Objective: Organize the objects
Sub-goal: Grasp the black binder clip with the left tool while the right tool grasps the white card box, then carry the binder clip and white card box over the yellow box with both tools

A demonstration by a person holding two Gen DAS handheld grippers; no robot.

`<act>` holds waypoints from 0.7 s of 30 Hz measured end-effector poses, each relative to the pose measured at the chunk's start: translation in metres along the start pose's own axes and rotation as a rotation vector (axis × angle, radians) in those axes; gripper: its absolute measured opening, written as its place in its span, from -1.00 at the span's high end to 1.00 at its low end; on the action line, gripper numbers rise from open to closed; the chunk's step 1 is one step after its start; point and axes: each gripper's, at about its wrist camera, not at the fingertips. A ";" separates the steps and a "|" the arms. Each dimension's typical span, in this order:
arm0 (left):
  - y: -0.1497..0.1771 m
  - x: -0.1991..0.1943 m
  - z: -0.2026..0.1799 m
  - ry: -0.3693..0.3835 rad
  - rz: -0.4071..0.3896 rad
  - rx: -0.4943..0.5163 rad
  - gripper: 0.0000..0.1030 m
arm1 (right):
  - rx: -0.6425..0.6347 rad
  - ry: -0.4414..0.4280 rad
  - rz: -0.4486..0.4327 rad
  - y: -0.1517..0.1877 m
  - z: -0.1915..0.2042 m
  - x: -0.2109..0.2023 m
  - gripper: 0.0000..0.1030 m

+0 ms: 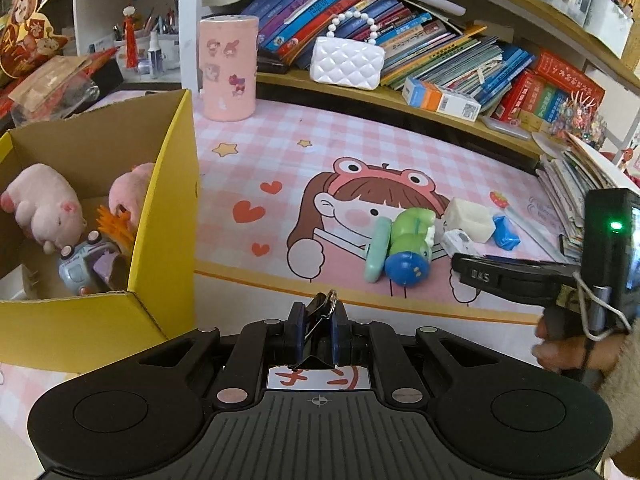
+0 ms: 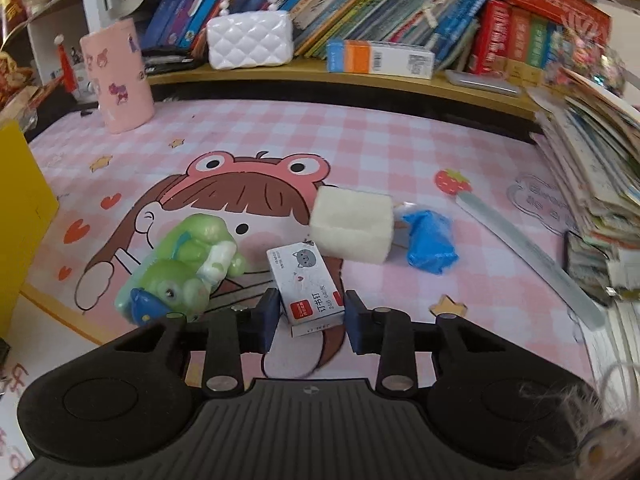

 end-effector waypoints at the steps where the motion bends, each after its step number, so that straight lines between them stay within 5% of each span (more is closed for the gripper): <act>1: 0.001 -0.001 0.000 0.004 -0.001 0.002 0.79 | 0.013 -0.003 -0.001 0.003 -0.001 -0.006 0.38; 21: 0.051 -0.046 0.034 0.104 -0.035 0.018 0.79 | 0.029 -0.064 0.047 0.085 0.055 -0.113 0.38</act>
Point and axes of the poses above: each gripper's, at about its wrist camera, not at the fingertips, and x roughly the way its jaws point, z to its left, y to its underside, and after that the axes turned 12 degrees about z, right-handed
